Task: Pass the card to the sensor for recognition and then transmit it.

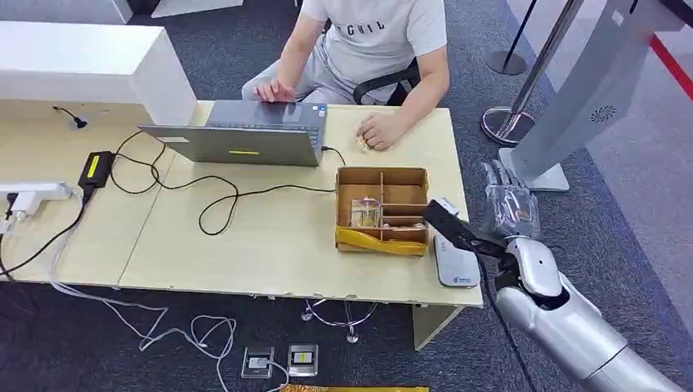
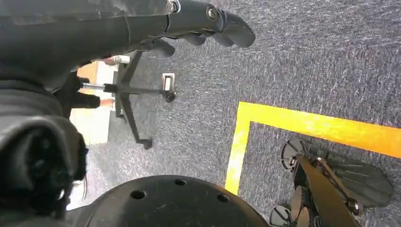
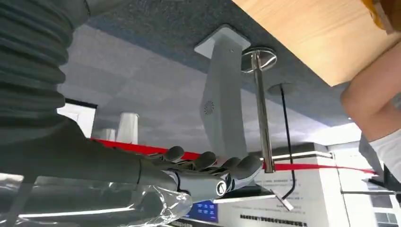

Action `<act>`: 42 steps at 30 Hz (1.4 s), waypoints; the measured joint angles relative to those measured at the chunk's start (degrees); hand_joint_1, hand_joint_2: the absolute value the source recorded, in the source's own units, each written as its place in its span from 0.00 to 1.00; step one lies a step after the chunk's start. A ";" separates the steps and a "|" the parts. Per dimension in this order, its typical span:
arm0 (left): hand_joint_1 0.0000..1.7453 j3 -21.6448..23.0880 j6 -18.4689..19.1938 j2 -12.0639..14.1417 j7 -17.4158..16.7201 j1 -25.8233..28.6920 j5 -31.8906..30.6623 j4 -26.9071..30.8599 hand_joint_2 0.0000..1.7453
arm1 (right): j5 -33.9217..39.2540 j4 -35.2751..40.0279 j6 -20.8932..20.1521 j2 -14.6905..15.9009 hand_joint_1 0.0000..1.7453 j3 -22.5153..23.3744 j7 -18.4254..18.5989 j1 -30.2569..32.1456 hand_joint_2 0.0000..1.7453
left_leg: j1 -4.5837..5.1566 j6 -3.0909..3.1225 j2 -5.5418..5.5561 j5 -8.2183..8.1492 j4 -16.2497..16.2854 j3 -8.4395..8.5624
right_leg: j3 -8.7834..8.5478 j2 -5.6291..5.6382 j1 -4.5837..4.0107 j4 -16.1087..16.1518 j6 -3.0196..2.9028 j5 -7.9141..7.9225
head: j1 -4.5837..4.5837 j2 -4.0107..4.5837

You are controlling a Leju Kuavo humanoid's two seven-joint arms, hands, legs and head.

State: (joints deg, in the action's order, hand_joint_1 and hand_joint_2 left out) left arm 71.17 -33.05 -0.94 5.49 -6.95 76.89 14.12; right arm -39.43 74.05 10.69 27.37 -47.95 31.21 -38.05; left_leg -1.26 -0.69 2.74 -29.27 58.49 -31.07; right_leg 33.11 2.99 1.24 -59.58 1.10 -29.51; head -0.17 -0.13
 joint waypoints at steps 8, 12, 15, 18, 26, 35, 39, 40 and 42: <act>0.00 0.00 0.09 0.07 -0.02 -0.02 0.61 0.00 0.00 | 1.70 2.29 0.81 0.57 0.00 -0.85 -0.76 0.74 1.00 | 0.01 0.00 -0.01 0.00 0.00 -0.01 | -0.01 0.00 0.01 0.00 0.01 0.01 | 0.00 0.00; 0.00 0.00 0.04 0.11 -0.24 -0.03 0.74 0.02 0.00 | 3.15 2.77 0.96 0.39 0.00 -1.88 -1.07 1.47 1.00 | 0.01 0.00 -0.01 0.00 0.00 -0.03 | -0.01 -0.02 0.01 0.00 0.01 0.00 | 0.00 0.00; 0.00 0.00 0.37 0.15 -0.28 -0.06 0.39 0.02 0.00 | 3.63 2.75 2.63 -0.20 0.00 -2.93 -1.18 2.74 1.00 | 0.00 0.00 0.00 0.00 -0.01 -0.02 | -0.01 -0.02 0.00 0.00 0.00 0.00 | 0.00 0.00; 0.00 0.00 3.94 2.32 -0.61 -0.05 -0.17 0.02 0.00 | 2.71 2.75 4.18 -0.44 0.00 -3.67 -1.20 4.46 1.00 | -0.04 0.00 0.03 0.00 -0.01 -0.03 | -0.02 -0.02 -0.05 -0.01 0.00 0.00 | 0.00 0.00; 0.00 0.04 5.44 6.27 -0.70 -0.16 -0.28 0.00 0.00 | -0.13 2.73 3.54 -0.79 0.00 -4.83 -1.20 6.23 1.00 | -0.06 -0.01 0.01 0.00 -0.02 -0.03 | -0.02 0.00 -0.07 -0.01 0.00 0.00 | 0.00 0.00; 0.00 1.44 6.62 6.91 -0.85 -0.46 -3.76 0.02 0.00 | -1.57 1.88 3.28 -2.80 0.00 -5.90 -3.32 6.35 1.00 | -0.03 0.00 0.00 0.00 -0.01 -0.03 | -0.03 -0.02 -0.03 -0.01 0.00 0.00 | 0.00 0.00; 0.00 2.89 7.96 7.21 -1.81 -0.55 -5.99 0.02 0.00 | -1.92 0.68 3.41 -4.46 0.00 -6.45 -5.66 6.05 1.00 | -0.08 -0.01 0.00 0.00 -0.02 -0.04 | -0.03 -0.02 -0.09 -0.02 0.00 0.00 | 0.00 0.00; 0.00 2.99 8.19 7.21 -1.81 -0.55 -6.33 0.02 0.00 | -2.14 0.59 3.43 -4.68 0.00 -6.51 -5.86 5.82 1.00 | -0.08 -0.01 0.00 0.00 -0.02 -0.05 | -0.03 -0.02 -0.09 -0.02 0.00 0.00 | 0.00 0.00; 0.00 3.41 8.41 7.23 -1.81 -0.59 -6.67 0.02 0.00 | -2.86 -0.17 3.45 -5.59 0.00 -6.86 -6.23 5.10 1.00 | -0.07 -0.01 0.01 0.00 -0.02 -0.04 | -0.03 -0.02 -0.09 -0.02 0.00 0.00 | -0.02 0.00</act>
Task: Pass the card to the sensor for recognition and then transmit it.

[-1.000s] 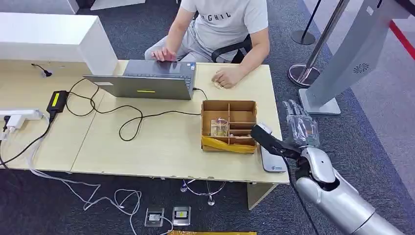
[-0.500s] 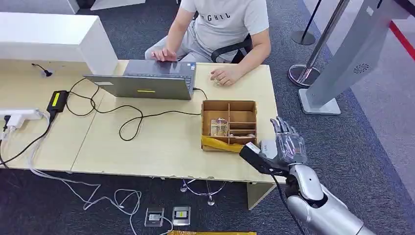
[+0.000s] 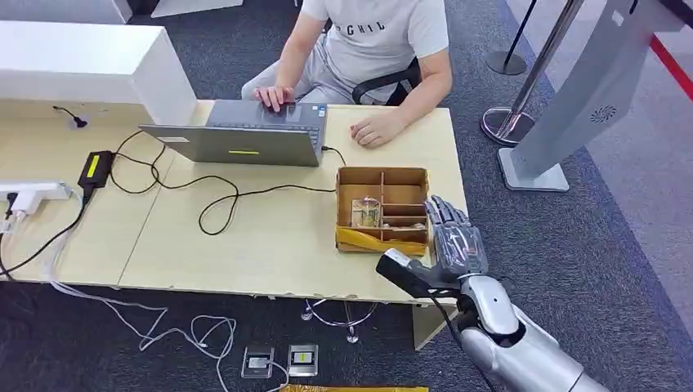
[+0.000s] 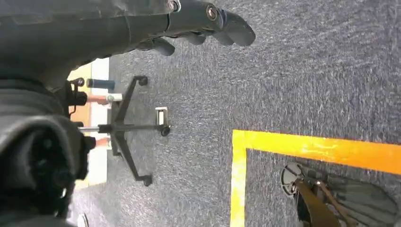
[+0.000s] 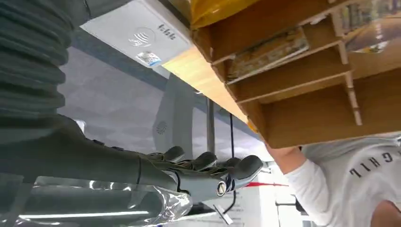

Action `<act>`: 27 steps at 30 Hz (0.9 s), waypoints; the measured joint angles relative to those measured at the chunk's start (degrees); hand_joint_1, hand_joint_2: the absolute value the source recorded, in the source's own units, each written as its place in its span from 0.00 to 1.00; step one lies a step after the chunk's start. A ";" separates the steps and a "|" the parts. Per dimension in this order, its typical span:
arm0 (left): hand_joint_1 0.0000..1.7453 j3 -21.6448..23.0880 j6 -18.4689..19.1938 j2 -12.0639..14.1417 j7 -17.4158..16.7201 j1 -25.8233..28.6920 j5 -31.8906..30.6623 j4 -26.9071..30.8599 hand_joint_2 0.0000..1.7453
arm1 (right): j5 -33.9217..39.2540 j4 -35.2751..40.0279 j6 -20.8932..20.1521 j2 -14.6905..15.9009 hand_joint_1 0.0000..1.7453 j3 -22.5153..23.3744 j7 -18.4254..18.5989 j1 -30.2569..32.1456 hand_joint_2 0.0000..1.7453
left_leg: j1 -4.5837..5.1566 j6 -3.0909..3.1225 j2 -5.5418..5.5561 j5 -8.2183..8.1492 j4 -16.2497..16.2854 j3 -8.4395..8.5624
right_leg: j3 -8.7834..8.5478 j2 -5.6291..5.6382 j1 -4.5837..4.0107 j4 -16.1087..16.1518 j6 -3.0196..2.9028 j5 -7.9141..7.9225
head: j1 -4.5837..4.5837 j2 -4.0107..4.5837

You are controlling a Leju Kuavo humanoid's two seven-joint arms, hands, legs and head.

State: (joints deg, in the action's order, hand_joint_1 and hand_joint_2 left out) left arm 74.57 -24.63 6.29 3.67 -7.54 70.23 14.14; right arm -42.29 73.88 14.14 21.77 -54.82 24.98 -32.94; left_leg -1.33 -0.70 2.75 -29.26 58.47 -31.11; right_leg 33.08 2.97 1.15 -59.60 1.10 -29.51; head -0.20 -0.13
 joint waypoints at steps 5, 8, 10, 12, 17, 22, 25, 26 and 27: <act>0.00 0.92 0.07 0.00 0.00 -0.09 -0.13 0.00 0.00 | -0.24 -1.07 0.02 -1.14 0.00 -0.57 -0.13 -0.87 1.00 | 0.04 0.00 0.02 0.00 0.00 0.00 | -0.01 0.00 0.04 0.00 0.00 0.00 | 0.00 0.00; 0.00 1.18 0.07 0.05 0.00 -0.13 -0.15 0.00 0.00 | -0.28 -1.49 0.11 -1.51 0.00 -1.01 -0.24 -1.14 1.00 | 0.04 0.00 0.01 0.00 0.00 0.00 | 0.00 0.00 0.05 0.01 0.00 0.00 | 0.00 0.00; 0.00 1.69 0.09 0.05 0.00 -0.15 -0.51 0.00 0.00 | -0.53 -1.71 0.18 -1.71 0.00 -1.14 -0.31 -1.24 1.00 | 0.04 0.00 0.01 0.00 0.00 -0.01 | 0.00 0.00 0.05 0.01 0.00 0.00 | 0.02 0.00; 0.00 1.99 0.09 0.05 0.00 -0.15 -0.66 0.00 0.00 | -0.85 -2.21 0.30 -2.10 0.00 -1.16 -0.35 -1.48 1.00 | 0.04 0.00 0.01 0.00 0.00 0.00 | 0.01 0.00 0.05 0.01 0.00 0.00 | 0.02 0.00; 0.00 2.23 0.09 0.07 0.00 -0.17 -1.25 0.00 0.00 | -1.99 -4.20 0.85 -3.70 0.00 -1.38 -0.98 -2.26 1.00 | 0.03 0.00 0.01 0.00 0.00 0.00 | 0.00 0.01 0.03 0.00 0.00 0.00 | 0.02 0.00; 0.00 2.49 0.33 0.07 0.00 -0.17 -1.64 0.00 0.00 | -2.53 -6.70 1.15 -5.29 0.00 -1.97 -1.37 -3.17 1.00 | 0.03 0.00 0.01 0.01 0.00 -0.01 | 0.00 0.02 0.04 0.00 0.00 0.00 | 0.02 0.00; 0.00 2.69 0.53 0.07 0.00 -0.21 -1.79 0.00 0.00 | -2.67 -8.77 1.55 -6.45 0.00 -2.10 -2.08 -4.03 1.00 | 0.03 0.00 0.01 0.01 0.00 -0.01 | 0.00 0.01 0.04 0.00 0.00 0.00 | 0.00 0.00; 0.00 2.86 0.59 0.07 0.00 -0.20 -1.79 0.00 0.00 | -2.71 -9.90 1.68 -7.06 0.00 -2.16 -2.38 -4.25 1.00 | 0.03 0.00 0.03 0.01 0.00 -0.01 | 0.00 0.01 0.04 0.00 0.00 0.00 | 0.00 0.00; 0.00 2.93 0.61 0.07 -0.07 -0.19 -1.83 0.00 0.00 | -2.73 -10.45 1.73 -7.37 0.00 -2.21 -2.56 -4.47 1.00 | 0.03 0.00 0.03 0.01 0.00 -0.02 | 0.00 0.00 0.04 0.00 0.00 0.00 | 0.00 0.00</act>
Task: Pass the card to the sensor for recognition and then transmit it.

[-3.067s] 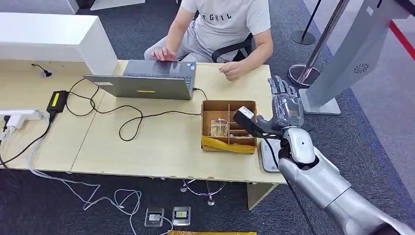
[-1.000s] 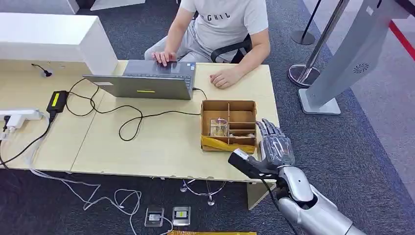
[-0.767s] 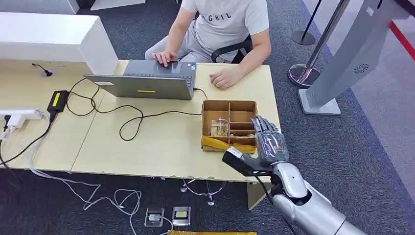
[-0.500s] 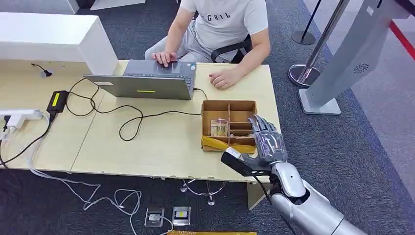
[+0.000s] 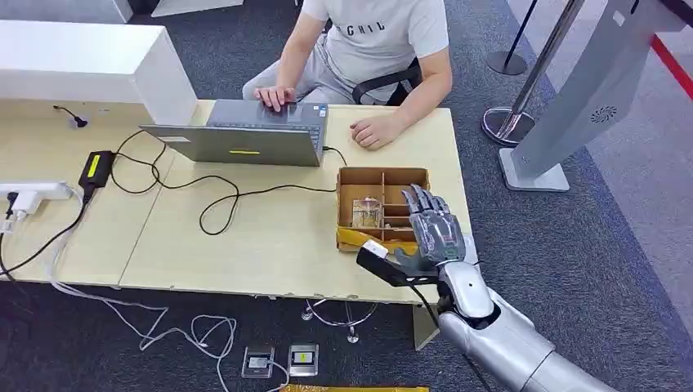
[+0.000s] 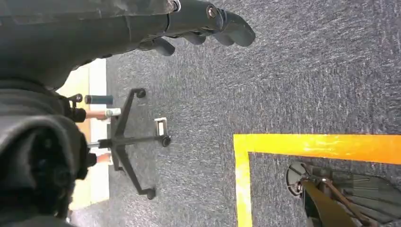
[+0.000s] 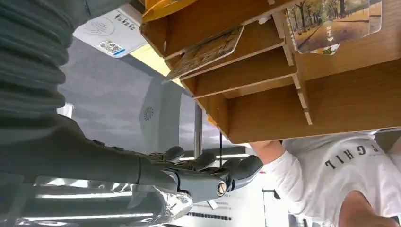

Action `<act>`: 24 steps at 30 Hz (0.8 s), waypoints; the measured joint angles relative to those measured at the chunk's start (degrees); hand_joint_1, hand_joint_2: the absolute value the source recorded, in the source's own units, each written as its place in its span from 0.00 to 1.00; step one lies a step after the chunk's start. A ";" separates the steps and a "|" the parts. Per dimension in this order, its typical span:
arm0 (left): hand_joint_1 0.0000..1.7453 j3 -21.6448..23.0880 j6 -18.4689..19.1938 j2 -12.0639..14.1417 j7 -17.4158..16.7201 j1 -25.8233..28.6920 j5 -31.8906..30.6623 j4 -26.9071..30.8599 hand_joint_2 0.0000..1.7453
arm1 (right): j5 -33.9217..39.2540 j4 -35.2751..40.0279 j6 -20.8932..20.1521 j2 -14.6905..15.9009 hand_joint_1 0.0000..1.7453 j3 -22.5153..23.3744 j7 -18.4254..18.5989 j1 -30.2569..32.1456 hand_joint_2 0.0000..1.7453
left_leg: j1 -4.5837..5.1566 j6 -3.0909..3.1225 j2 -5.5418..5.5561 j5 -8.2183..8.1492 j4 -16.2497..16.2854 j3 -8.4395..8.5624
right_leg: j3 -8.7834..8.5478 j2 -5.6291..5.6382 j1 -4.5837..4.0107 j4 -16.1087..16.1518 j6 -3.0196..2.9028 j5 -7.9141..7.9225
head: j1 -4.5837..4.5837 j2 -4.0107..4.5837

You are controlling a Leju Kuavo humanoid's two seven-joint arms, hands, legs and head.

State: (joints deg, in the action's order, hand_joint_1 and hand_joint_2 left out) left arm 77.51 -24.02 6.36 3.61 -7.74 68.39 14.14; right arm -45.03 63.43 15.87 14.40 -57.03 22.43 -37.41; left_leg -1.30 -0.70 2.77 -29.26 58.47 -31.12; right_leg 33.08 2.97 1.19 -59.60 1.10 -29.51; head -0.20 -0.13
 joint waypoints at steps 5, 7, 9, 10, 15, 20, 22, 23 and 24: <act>0.00 0.52 0.07 0.02 -0.55 -0.01 -0.20 -0.02 0.00 | -0.17 -4.20 0.30 -2.23 0.00 -0.46 -1.22 -0.92 1.00 | 0.00 0.00 -0.02 0.00 0.00 0.01 | 0.01 -0.01 -0.01 0.00 0.00 0.00 | 0.00 0.00; 0.00 0.57 0.07 0.02 -0.55 -0.01 -0.20 -0.02 0.00 | -0.17 -5.32 0.59 -2.89 0.00 -0.50 -1.62 -1.29 1.00 | -0.01 0.00 -0.02 0.00 0.00 0.01 | 0.01 -0.01 -0.01 0.00 0.00 0.00 | 0.00 0.00; 0.00 0.57 0.07 0.02 -0.55 -0.01 -0.20 -0.02 0.00 | -0.22 -7.02 0.81 -3.91 0.00 -0.57 -2.17 -1.47 1.00 | 0.00 0.00 -0.01 0.00 0.00 0.01 | 0.00 0.00 -0.01 0.00 0.00 0.00 | 0.00 0.00; 0.00 0.57 0.07 0.02 -0.55 -0.01 -0.20 -0.02 0.00 | -0.26 -7.11 0.83 -4.00 0.00 -0.57 -2.25 -1.49 1.00 | 0.00 0.00 -0.01 0.00 0.00 0.01 | 0.00 0.00 -0.01 0.00 0.00 0.00 | 0.00 0.00; 0.00 0.57 0.07 0.20 -0.79 0.00 -0.26 -0.04 0.00 | -1.05 -10.28 0.92 -5.81 0.00 -0.61 -2.65 -1.84 1.00 | 0.00 0.00 -0.02 0.00 0.00 0.01 | 0.00 0.00 0.00 0.00 0.00 0.00 | 0.00 0.00; 0.00 0.57 0.07 0.33 -1.07 0.01 -0.42 -0.04 0.00 | -1.20 -12.18 0.79 -6.71 0.00 -0.90 -2.65 -2.09 1.00 | 0.00 0.00 -0.02 0.00 0.00 0.01 | 0.01 0.00 0.00 0.00 0.00 0.00 | 0.00 0.00; 0.00 0.57 0.07 0.35 -1.07 0.01 -0.44 -0.04 0.00 | -1.22 -12.50 0.81 -6.93 0.00 -0.92 -2.65 -2.11 1.00 | 0.00 0.00 -0.02 0.00 0.00 0.01 | 0.01 0.00 0.00 0.00 0.00 0.00 | 0.00 0.00; 0.00 0.57 0.07 0.37 -1.09 0.01 -0.42 -0.04 0.00 | -1.25 -12.70 0.76 -6.99 0.00 -0.96 -2.65 -2.16 1.00 | 0.00 0.00 -0.02 0.00 0.00 0.01 | 0.01 0.00 0.00 0.00 0.00 0.00 | 0.02 0.00; 0.00 0.57 0.07 0.42 -1.14 0.01 -0.44 -0.04 0.00 | -1.49 -12.99 0.72 -7.10 0.00 -1.05 -2.60 -2.24 1.00 | 0.00 0.00 -0.02 0.00 0.00 0.01 | 0.01 0.00 0.00 0.00 0.00 0.00 | 0.00 0.00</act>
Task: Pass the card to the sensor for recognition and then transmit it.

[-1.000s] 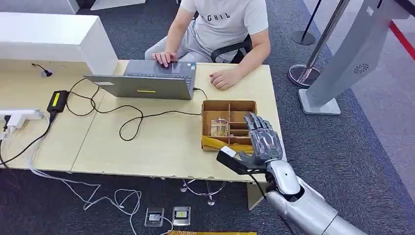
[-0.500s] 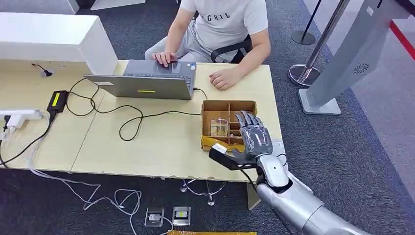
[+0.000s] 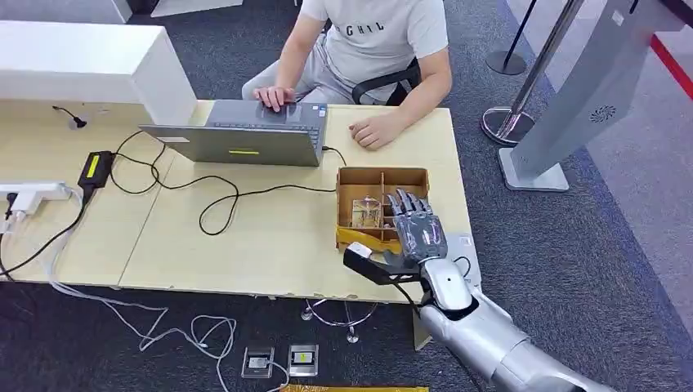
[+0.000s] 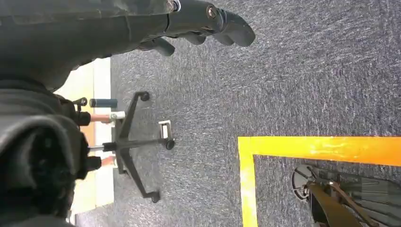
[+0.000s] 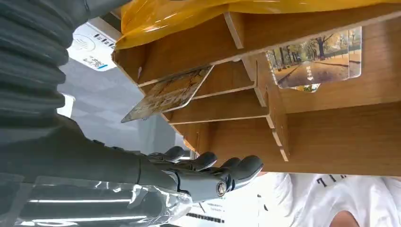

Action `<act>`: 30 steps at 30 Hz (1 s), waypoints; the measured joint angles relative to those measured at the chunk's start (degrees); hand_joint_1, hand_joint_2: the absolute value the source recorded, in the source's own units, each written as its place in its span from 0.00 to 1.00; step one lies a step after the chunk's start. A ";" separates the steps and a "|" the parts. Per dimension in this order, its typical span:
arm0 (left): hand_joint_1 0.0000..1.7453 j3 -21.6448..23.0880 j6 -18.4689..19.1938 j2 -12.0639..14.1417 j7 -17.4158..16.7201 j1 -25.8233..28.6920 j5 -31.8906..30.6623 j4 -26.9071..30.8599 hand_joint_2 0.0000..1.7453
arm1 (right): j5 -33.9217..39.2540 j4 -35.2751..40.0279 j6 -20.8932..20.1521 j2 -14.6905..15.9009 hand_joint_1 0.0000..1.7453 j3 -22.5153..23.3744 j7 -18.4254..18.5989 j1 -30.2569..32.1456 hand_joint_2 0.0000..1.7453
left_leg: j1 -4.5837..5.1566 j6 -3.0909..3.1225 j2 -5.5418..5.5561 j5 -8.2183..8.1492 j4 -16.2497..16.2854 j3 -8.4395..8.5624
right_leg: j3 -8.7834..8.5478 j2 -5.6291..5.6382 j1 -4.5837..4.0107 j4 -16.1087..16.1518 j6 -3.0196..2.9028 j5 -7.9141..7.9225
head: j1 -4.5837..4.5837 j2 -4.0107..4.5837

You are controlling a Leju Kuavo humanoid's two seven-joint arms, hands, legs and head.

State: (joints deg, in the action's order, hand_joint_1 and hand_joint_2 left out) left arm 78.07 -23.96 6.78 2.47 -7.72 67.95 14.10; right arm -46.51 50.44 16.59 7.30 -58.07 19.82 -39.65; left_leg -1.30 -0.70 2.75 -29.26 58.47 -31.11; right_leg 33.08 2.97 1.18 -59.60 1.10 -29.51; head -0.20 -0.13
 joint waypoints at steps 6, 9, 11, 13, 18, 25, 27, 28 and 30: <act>0.00 0.00 0.00 0.04 -0.15 0.01 -0.15 0.00 0.00 | -1.22 -0.98 0.00 -0.20 0.00 -0.13 0.77 -0.31 1.00 | 0.00 0.00 0.00 0.00 0.00 0.00 | 0.00 0.00 0.00 0.00 0.00 0.00 | 0.00 0.00; 0.00 0.00 0.00 0.07 -0.15 0.02 -0.33 -0.04 0.00 | -1.97 -1.31 -0.17 -0.15 0.00 -0.11 1.86 -0.84 1.00 | 0.00 0.00 0.00 0.00 0.00 0.01 | 0.00 0.00 0.00 0.00 0.00 0.00 | 0.00 0.00; 0.00 0.00 0.06 0.07 -0.15 0.02 -0.59 -0.04 0.00 | -2.34 -1.38 -0.17 -0.04 0.00 0.13 2.49 -1.11 1.00 | 0.00 0.00 -0.01 0.00 0.00 0.02 | 0.00 0.00 0.00 0.00 0.00 0.00 | 0.00 0.00; 0.00 0.00 0.22 0.11 -0.15 0.02 -0.79 -0.04 0.00 | -2.58 -1.38 -0.17 0.07 0.00 0.61 2.93 -1.14 1.00 | 0.00 0.00 -0.01 0.00 0.00 0.02 | 0.00 0.00 0.00 0.00 0.00 0.00 | 0.00 0.00; 0.00 0.00 0.48 0.35 -0.15 0.05 -0.83 -0.07 0.00 | -3.39 -0.94 -0.68 0.85 0.00 1.68 4.24 -1.31 1.00 | 0.00 0.00 -0.01 0.00 0.01 0.03 | 0.00 0.01 0.00 0.00 0.00 0.00 | 0.00 0.00; 0.00 0.00 0.48 0.37 -0.15 0.06 -0.79 -0.07 0.00 | -4.54 0.77 -1.22 2.01 0.00 3.74 4.76 -1.27 1.00 | 0.01 0.00 -0.02 0.00 0.01 0.04 | 0.00 0.01 0.01 0.00 0.00 0.00 | 0.00 0.00; 0.00 0.00 0.48 0.37 -0.15 0.06 -0.72 -0.07 0.00 | -4.55 1.22 -1.40 2.27 0.00 4.15 4.81 -1.26 1.00 | 0.01 0.00 -0.02 0.00 0.01 0.04 | 0.00 0.01 0.01 0.00 0.00 0.00 | -0.02 0.00; 0.00 0.00 0.48 0.37 -0.13 0.06 -0.72 -0.07 0.00 | -4.54 1.33 -1.55 2.36 0.00 4.28 4.81 -1.21 1.00 | 0.01 0.00 -0.02 0.00 0.01 0.04 | 0.00 0.02 0.01 0.00 0.00 0.00 | 0.02 0.00; 0.00 0.00 0.50 0.37 -0.07 0.06 -0.74 -0.07 0.00 | -4.54 1.64 -1.88 2.56 0.00 4.68 4.81 -1.02 1.00 | 0.01 0.00 -0.02 0.00 0.01 0.04 | 0.00 0.02 0.01 0.00 0.00 0.00 | -0.02 0.00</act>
State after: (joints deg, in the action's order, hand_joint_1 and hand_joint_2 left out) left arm 78.07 -23.45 7.15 2.40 -7.67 67.21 14.03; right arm -51.06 52.09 14.71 9.86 -53.40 24.63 -40.67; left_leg -1.30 -0.70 2.73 -29.26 58.48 -31.07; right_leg 33.08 2.99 1.19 -59.60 1.10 -29.50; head -0.22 -0.13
